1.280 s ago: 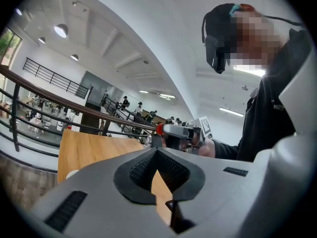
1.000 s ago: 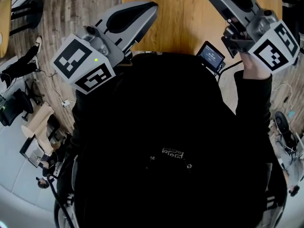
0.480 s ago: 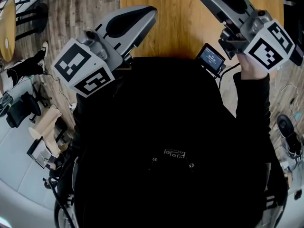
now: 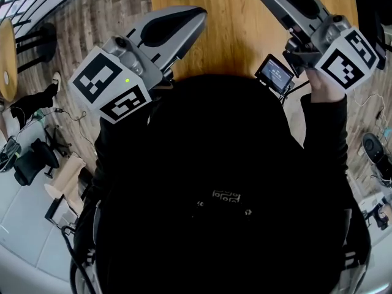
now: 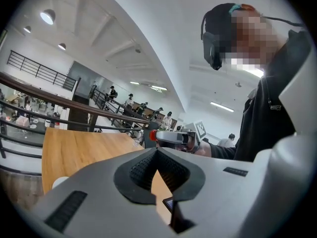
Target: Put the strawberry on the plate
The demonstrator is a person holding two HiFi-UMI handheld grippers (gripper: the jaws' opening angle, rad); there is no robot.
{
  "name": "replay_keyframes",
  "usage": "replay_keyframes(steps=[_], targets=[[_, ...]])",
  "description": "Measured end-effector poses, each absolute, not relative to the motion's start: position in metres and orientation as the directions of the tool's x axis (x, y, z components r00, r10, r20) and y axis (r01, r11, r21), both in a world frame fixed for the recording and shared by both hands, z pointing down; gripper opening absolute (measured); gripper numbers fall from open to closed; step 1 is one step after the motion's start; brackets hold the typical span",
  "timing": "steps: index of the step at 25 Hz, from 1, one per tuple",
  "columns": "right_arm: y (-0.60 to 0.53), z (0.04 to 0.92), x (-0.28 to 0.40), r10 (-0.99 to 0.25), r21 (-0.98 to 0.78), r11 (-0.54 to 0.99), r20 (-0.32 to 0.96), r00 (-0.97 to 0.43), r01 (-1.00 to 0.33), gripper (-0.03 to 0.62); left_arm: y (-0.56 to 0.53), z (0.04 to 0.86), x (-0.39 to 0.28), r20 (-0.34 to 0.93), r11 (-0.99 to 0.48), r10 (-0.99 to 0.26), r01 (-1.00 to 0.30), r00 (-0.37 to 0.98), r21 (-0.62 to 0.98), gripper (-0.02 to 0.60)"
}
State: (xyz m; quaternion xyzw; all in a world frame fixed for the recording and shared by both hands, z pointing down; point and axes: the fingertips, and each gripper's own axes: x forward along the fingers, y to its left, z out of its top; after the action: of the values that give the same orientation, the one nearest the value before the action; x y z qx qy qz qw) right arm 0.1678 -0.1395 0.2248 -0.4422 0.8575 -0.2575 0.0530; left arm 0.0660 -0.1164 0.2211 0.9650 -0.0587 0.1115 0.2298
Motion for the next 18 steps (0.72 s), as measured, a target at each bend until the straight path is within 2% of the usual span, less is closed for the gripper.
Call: replay_keyframes(steps=[13, 18], targets=[[-0.168, 0.235, 0.152, -0.765, -0.48, 0.468, 0.201, -0.612, -0.742, 0.141, -0.127, 0.238, 0.052, 0.234, -0.88, -0.035, -0.141, 0.972, 0.454, 0.0], [-0.184, 0.23, 0.125, -0.745, -0.47, 0.48, 0.228, -0.627, -0.741, 0.141, -0.14, 0.236, 0.024, 0.218, -0.851, -0.061, -0.165, 0.974, 0.498, 0.0]])
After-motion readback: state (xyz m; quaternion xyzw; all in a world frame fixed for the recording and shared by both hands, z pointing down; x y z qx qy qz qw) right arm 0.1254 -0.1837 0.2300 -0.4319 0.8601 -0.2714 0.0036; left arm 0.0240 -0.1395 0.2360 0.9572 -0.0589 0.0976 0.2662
